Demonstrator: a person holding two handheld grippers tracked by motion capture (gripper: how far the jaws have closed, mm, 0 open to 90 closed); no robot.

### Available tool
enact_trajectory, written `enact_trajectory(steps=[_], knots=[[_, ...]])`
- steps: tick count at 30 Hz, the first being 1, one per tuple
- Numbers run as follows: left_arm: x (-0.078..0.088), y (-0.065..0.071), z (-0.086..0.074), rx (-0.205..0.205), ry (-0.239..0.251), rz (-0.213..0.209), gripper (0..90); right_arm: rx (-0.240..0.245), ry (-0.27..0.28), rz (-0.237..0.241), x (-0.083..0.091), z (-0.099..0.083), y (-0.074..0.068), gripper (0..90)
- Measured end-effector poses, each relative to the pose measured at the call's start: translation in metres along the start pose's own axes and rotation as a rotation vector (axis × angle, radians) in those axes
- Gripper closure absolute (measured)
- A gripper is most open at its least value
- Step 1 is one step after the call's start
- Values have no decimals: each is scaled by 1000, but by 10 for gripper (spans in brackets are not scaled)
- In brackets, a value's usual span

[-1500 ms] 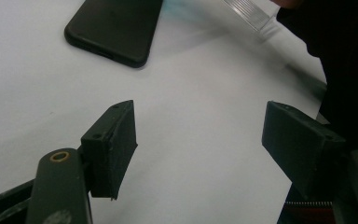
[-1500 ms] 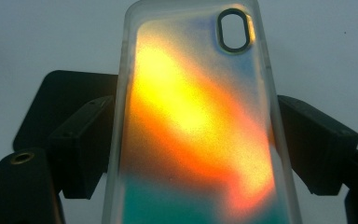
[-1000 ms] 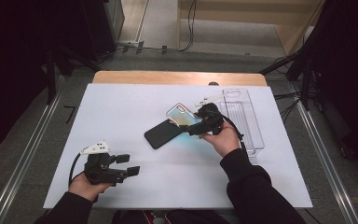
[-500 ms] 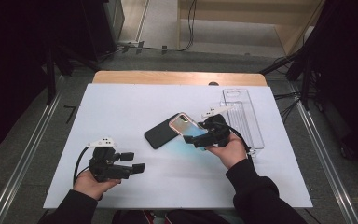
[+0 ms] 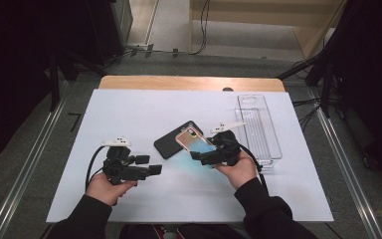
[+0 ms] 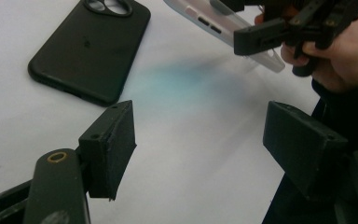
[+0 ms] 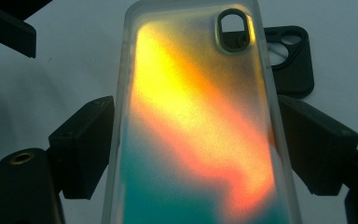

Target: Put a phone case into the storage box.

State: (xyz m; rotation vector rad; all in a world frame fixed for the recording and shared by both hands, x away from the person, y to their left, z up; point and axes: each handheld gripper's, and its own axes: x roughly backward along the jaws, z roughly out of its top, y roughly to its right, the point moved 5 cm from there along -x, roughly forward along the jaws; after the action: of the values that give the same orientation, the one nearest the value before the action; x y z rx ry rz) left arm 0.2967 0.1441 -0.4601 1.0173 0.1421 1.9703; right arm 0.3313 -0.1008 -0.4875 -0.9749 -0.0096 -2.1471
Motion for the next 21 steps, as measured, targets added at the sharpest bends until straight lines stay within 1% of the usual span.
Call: enact_trajectory(steps=[6, 10, 15, 17, 20, 21], knots=[[-3, 1, 10, 23, 5, -6, 253, -26, 29, -7, -1, 1, -6, 150], [-4, 2, 18, 14, -6, 15, 253, -42, 48, -11, -4, 3, -10, 150], [-5, 2, 29, 13, 14, 36, 253, -74, 53, -19, -11, 3, -13, 150], [-7, 1, 33, 17, 23, 43, 252, -88, 67, -11, -14, 3, -14, 150], [-10, -2, 38, 24, 26, 55, 253, -89, 67, -24, -17, 3, -16, 151], [-11, -3, 39, 26, 26, 59, 253, -93, 75, -24, -17, 3, -16, 150]])
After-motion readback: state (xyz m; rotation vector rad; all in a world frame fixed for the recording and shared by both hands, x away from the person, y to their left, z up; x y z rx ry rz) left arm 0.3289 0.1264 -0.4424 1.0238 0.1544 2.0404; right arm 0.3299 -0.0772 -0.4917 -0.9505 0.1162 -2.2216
